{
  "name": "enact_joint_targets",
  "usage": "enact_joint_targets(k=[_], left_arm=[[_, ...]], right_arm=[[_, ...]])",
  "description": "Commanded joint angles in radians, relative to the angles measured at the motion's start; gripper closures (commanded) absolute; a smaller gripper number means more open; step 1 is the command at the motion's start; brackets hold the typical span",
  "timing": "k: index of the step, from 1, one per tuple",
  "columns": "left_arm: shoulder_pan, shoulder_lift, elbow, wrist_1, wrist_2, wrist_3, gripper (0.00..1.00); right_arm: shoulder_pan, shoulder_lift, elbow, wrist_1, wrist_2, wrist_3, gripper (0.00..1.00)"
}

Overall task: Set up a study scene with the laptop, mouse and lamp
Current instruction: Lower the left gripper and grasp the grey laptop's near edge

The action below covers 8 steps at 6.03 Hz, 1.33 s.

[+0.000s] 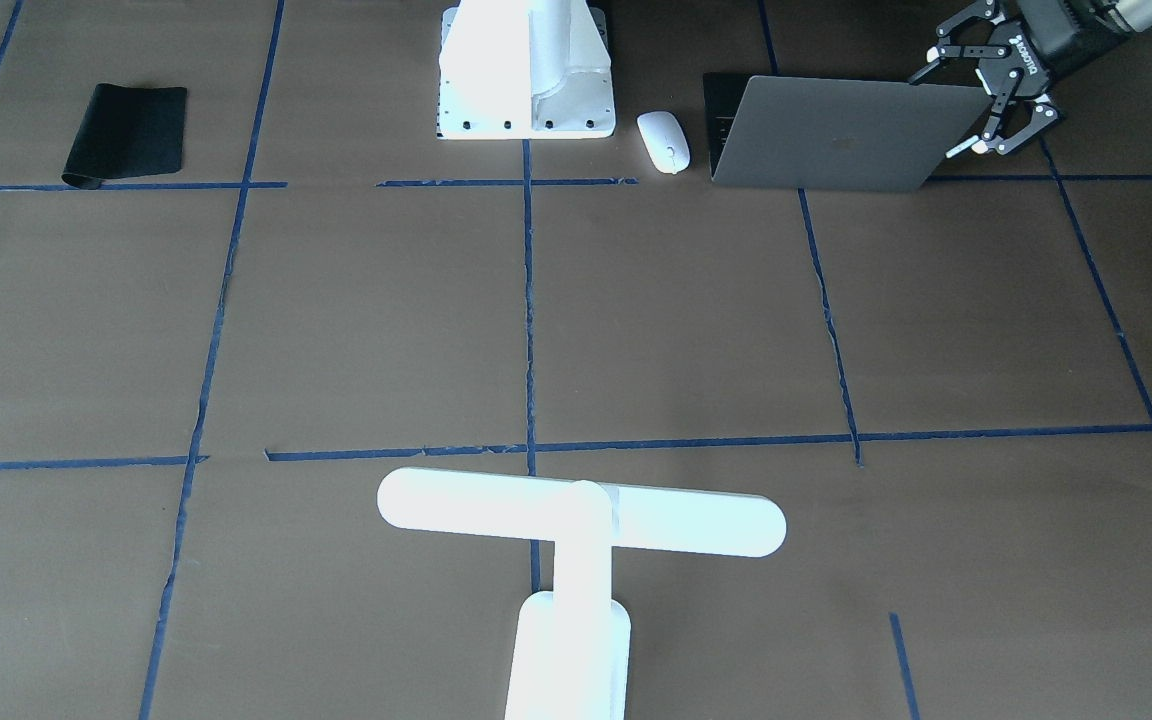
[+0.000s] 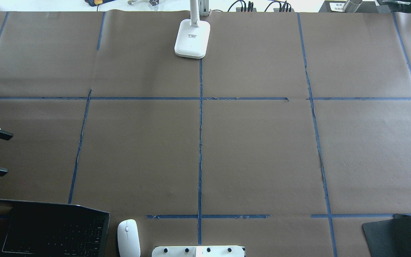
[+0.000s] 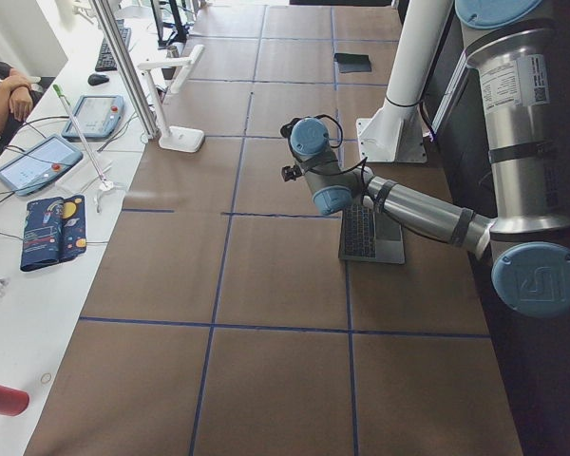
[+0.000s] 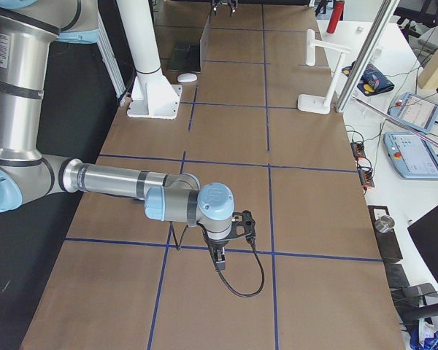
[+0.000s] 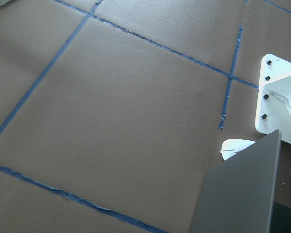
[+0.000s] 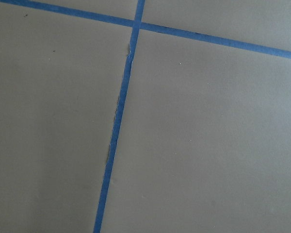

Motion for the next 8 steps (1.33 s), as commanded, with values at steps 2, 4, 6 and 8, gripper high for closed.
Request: enact_joint_targets(k=[2,4,6,8], left_arm=[[0.122,0.005,-0.036,-0.003,0.005,0.017,0.0],[0.154,0.062,-0.036,-0.001,0.005,0.102,0.0],[0.178,0.111,-0.034,-0.001,0.005,0.15,0.01],[0.227,0.108,-0.024,0.005,0.013,0.15,0.05]], right_arm=[[0.0,-0.001,-0.001,0.0,0.0,0.003,0.0],[0.0,-0.001,-0.003,-0.002,0.0,0.005,0.0],[0.0,-0.001,-0.003,-0.002,0.0,0.005,0.0],[0.0,-0.001,-0.004,-0.002,-0.001,0.002,0.0]])
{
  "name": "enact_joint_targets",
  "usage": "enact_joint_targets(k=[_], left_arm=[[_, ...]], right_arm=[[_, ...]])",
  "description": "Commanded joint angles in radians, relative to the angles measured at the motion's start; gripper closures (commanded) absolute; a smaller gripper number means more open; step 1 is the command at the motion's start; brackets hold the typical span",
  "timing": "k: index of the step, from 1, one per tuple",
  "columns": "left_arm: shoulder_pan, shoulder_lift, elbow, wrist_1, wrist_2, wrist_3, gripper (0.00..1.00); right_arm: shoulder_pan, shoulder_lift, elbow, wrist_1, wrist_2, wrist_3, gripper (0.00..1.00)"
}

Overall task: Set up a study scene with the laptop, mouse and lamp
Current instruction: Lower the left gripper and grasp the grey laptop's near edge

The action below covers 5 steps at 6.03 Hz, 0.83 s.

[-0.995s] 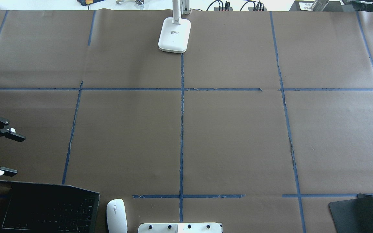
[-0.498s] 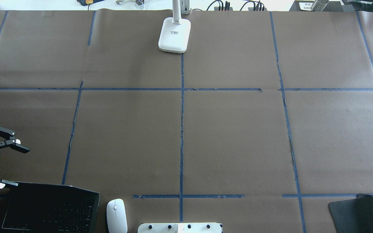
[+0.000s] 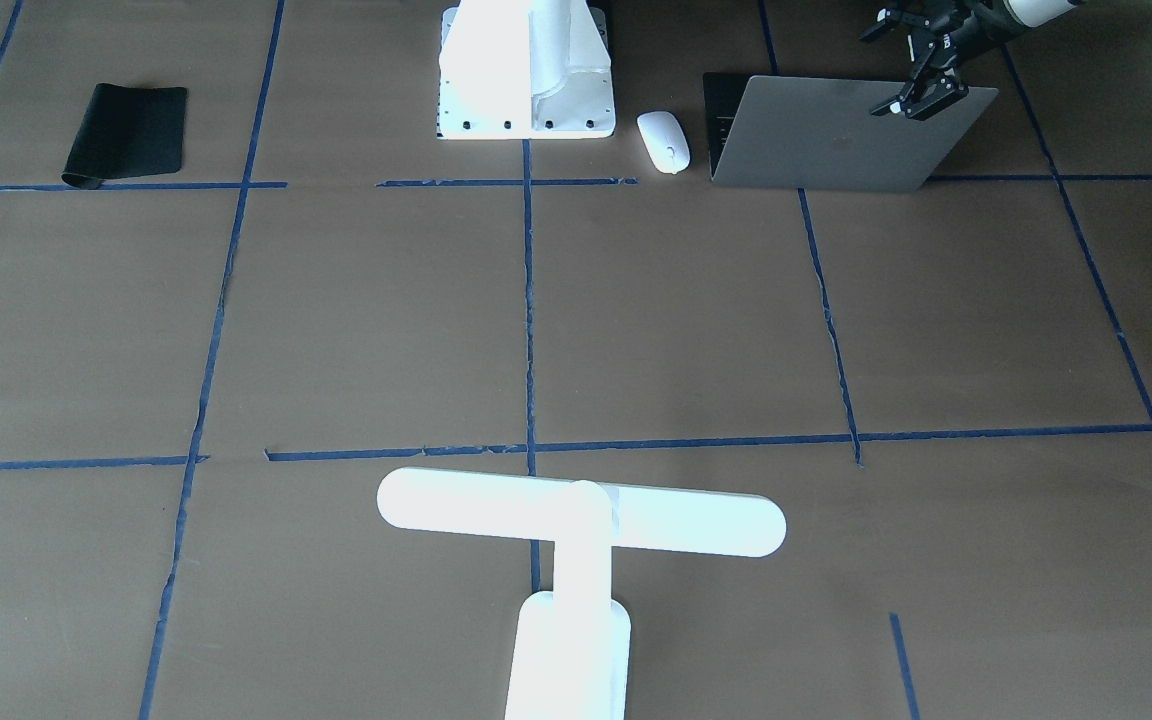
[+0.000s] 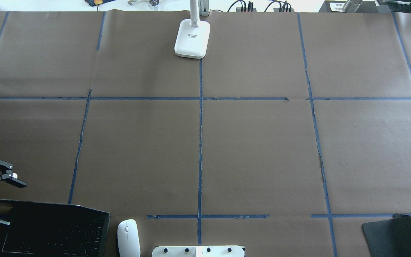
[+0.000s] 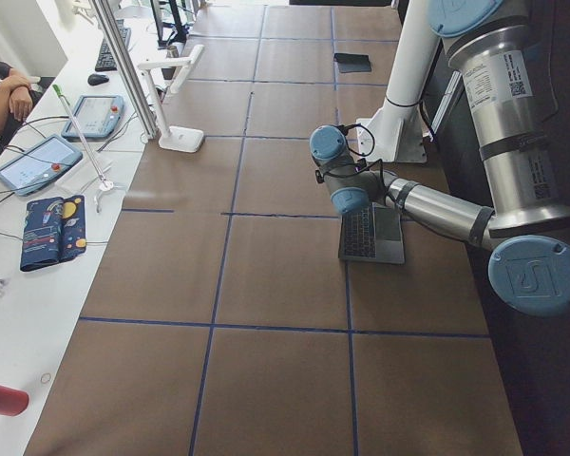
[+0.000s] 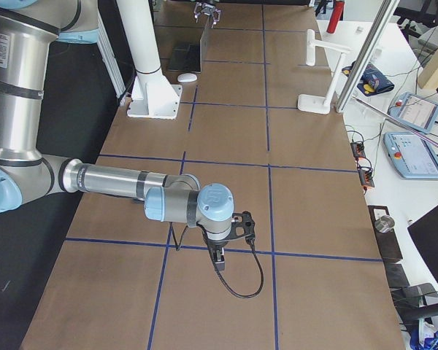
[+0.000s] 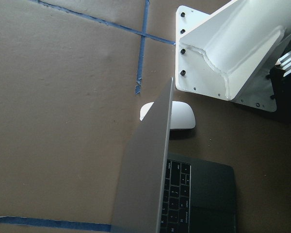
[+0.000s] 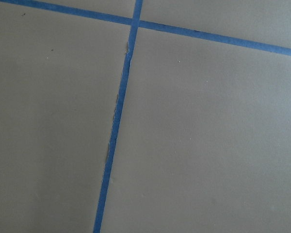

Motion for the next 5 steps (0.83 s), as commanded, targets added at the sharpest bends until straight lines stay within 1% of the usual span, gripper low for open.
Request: enact_joint_targets(k=[1,2,3,5], left_arm=[[0.024,0.0,0.005,0.004,0.004,0.003,0.11],[0.02,-0.001,0.01,0.004,0.004,0.004,0.2],[0.014,-0.003,0.016,0.005,0.004,0.027,0.36],[-0.038,-0.004,0.03,0.005,0.006,0.044,0.64]], right_arm=[[0.0,0.0,0.002,0.001,-0.001,-0.003,0.0],[0.0,0.0,0.004,0.001,-0.001,-0.004,0.0],[0.0,0.0,0.004,0.001,-0.001,-0.004,0.0],[0.0,0.0,0.004,0.001,-0.001,-0.006,0.0]])
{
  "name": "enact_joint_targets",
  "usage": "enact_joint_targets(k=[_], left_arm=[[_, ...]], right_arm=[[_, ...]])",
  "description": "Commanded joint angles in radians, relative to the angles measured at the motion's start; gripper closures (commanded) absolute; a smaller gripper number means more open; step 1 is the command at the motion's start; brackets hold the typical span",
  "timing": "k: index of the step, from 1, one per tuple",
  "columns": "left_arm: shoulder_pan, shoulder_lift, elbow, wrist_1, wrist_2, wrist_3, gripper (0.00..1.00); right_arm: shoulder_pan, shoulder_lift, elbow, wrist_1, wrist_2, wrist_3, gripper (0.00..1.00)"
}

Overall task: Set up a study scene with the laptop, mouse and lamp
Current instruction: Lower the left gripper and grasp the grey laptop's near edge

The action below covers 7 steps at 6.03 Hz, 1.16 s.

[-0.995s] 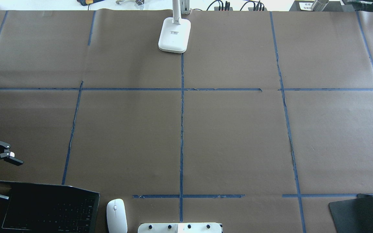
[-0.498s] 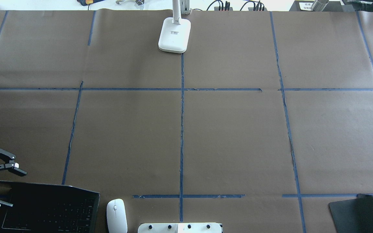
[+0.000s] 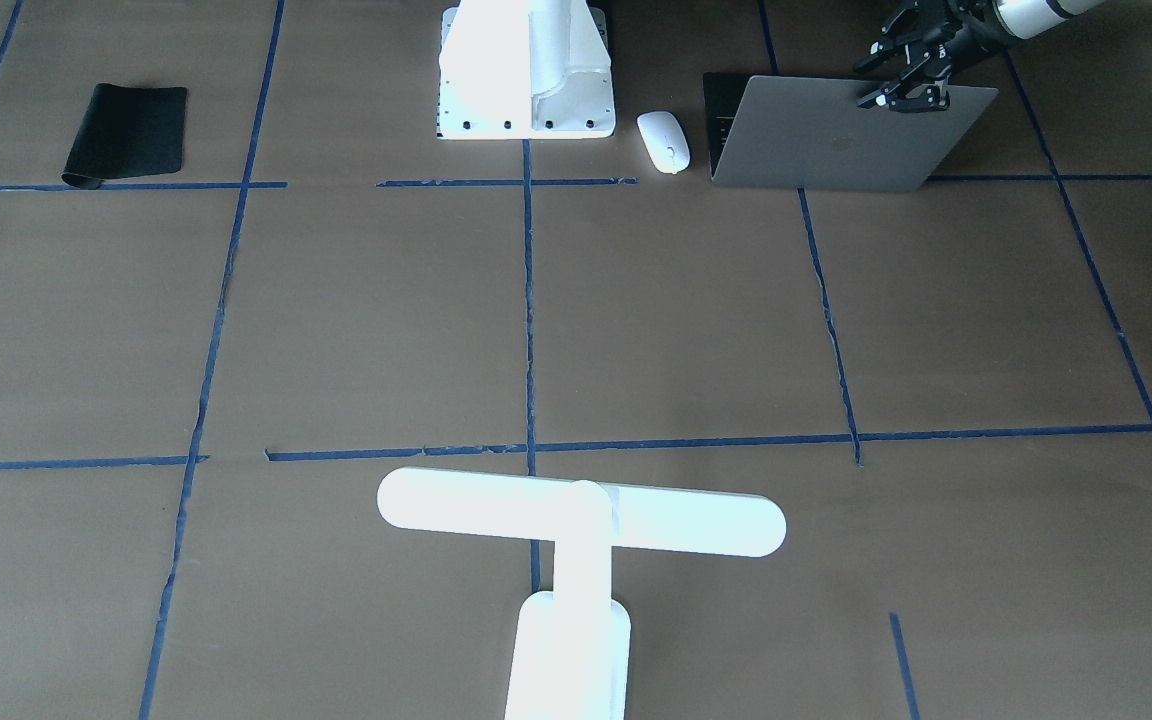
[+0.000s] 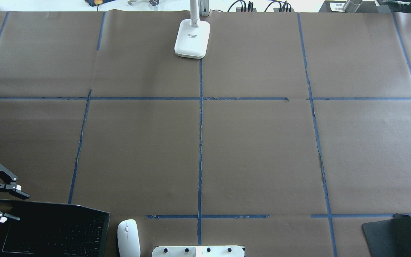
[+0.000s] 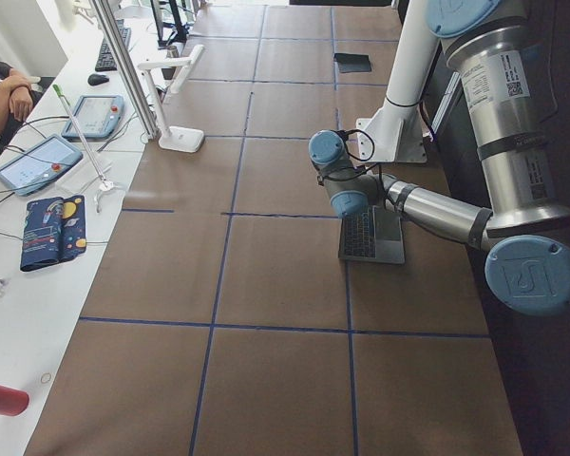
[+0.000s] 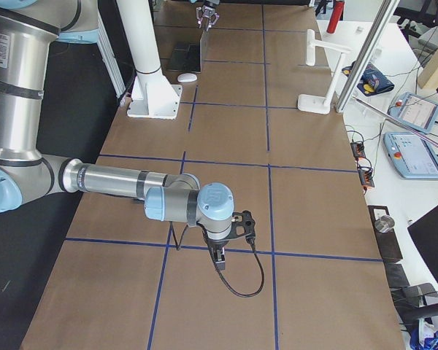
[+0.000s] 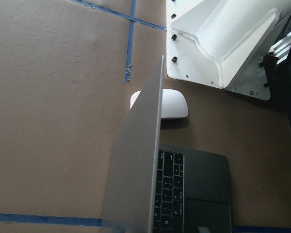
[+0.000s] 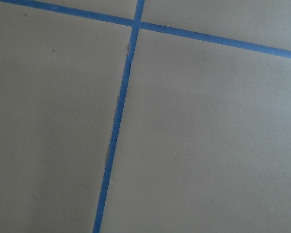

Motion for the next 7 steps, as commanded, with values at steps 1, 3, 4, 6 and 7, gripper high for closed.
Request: enact_joint_targets(k=[1,3,4,6,7], left_arm=[[-0.043,-0.002,0.006,-0.001,0.019,0.007,0.77],[-0.067,-0.007,0.006,-0.001,0.098,0.016,0.94],[-0.122,-0.01,0.007,0.008,0.126,0.15,0.96],[-0.165,-0.074,0.013,0.09,0.134,0.254,0.97],[-0.167,-0.12,0.013,0.133,0.134,0.254,0.98]], right_arm=[[0.0,0.0,0.0,0.0,0.0,0.0,0.0],[0.0,0.0,0.0,0.0,0.0,0.0,0.0],[0.0,0.0,0.0,0.0,0.0,0.0,0.0],[0.0,-0.003,0.0,0.0,0.002,0.0,0.0],[0.0,-0.003,-0.001,0.0,0.002,-0.001,0.0]])
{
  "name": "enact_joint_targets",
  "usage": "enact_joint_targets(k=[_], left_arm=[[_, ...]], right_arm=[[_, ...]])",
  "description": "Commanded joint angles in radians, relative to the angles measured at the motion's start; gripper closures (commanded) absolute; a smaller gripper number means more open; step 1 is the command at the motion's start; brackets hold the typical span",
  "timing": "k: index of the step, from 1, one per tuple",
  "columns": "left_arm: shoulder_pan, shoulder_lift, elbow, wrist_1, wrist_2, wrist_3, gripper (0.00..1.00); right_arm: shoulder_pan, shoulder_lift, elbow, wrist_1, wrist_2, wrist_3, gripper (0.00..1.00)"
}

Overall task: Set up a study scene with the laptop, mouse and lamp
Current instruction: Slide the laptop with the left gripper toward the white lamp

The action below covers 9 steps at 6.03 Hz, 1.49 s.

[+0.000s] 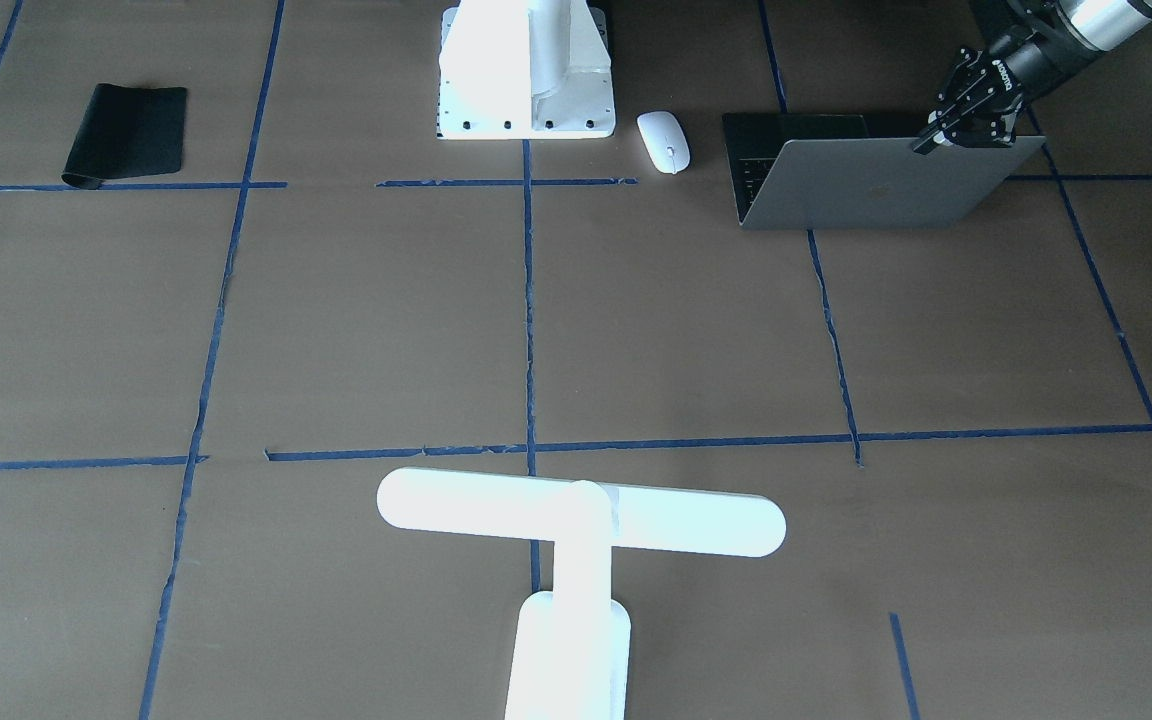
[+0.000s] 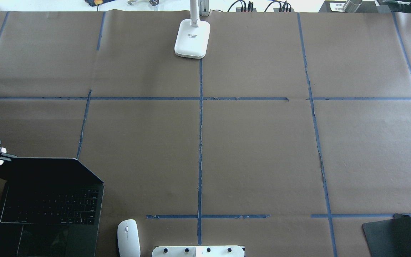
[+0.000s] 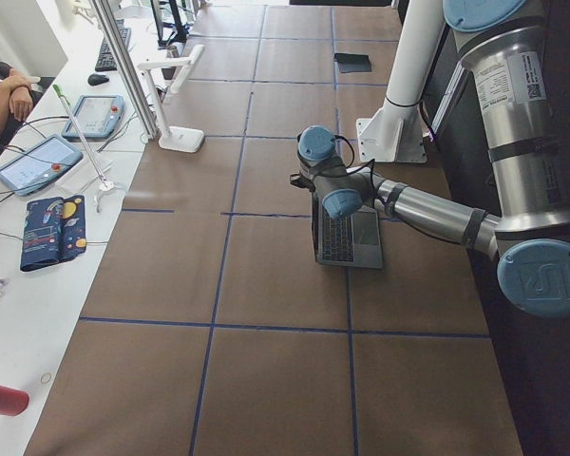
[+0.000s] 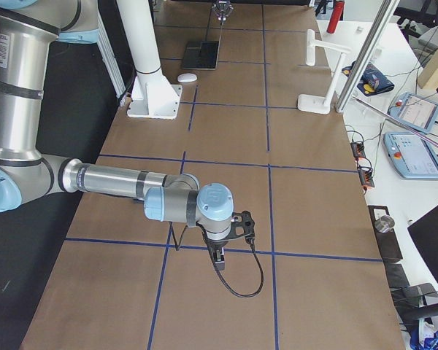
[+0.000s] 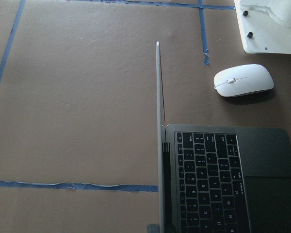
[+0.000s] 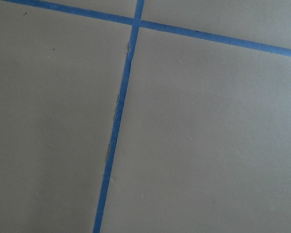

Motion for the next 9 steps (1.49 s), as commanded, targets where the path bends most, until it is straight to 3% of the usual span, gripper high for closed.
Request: enact_joint_targets(k=[1,3,5,9], left_arm=[[-0.008,-0.098,0.001,0.101,-0.001,0.01,1.0],[-0.014,-0.257,0.002,0.276,0.007,0.007,1.0],[-0.014,-0.461,0.095,0.382,0.022,0.007,1.0],[-0.011,-0.782,0.367,0.382,0.078,-0.006,1.0]], right_arm=[[0.0,0.0,-0.001,0.0,0.0,0.0,0.0],[0.0,0.0,-0.003,-0.002,0.0,0.0,0.0],[0.0,0.0,-0.004,-0.002,-0.001,0.0,0.0],[0.0,-0.011,-0.004,0.0,-0.001,0.0,0.0]])
